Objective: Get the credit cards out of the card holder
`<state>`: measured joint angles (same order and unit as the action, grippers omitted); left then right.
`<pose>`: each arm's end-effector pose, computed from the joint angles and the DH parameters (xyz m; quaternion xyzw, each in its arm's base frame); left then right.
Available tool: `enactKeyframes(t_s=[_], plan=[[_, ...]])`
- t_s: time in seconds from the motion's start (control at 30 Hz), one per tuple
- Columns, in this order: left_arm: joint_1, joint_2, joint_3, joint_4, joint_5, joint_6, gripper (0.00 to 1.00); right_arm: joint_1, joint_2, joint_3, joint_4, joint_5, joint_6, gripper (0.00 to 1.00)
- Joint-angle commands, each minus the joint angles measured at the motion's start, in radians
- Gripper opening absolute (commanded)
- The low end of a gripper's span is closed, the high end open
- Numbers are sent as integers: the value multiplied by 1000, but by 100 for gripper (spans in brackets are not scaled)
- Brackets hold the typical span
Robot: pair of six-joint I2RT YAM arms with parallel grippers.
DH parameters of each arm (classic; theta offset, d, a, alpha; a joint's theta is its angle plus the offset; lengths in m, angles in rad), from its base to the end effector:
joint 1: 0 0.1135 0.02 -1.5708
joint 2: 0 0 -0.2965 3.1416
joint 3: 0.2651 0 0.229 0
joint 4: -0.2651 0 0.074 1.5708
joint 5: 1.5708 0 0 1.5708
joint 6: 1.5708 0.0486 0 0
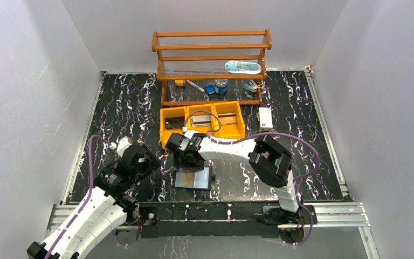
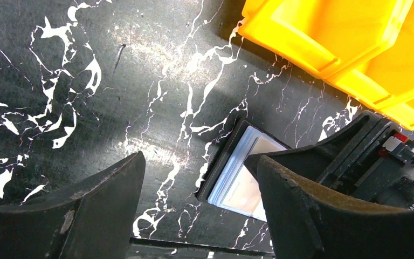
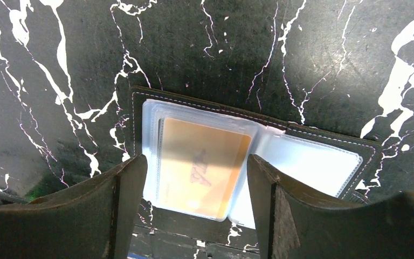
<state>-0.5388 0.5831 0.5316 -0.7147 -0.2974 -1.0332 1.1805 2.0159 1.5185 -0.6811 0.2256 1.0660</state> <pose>0.0786 -0.0304 0.2418 -0.2789 0.8682 -0.1776 0.3701 0.1687 0.3814 0.2162 -0.0339 0.9742 0.1268 0.1833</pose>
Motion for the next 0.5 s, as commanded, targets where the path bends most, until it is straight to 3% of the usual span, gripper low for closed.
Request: enactKeyframes(t_s=[0.0,0.47], plan=[[-2,-20,11,-23,-43,-12,76,5,19,41,-9,11,-8,76],[-3,-11,17,-20,-32,-2,77,0,13,-18,29,-12,-8,67]])
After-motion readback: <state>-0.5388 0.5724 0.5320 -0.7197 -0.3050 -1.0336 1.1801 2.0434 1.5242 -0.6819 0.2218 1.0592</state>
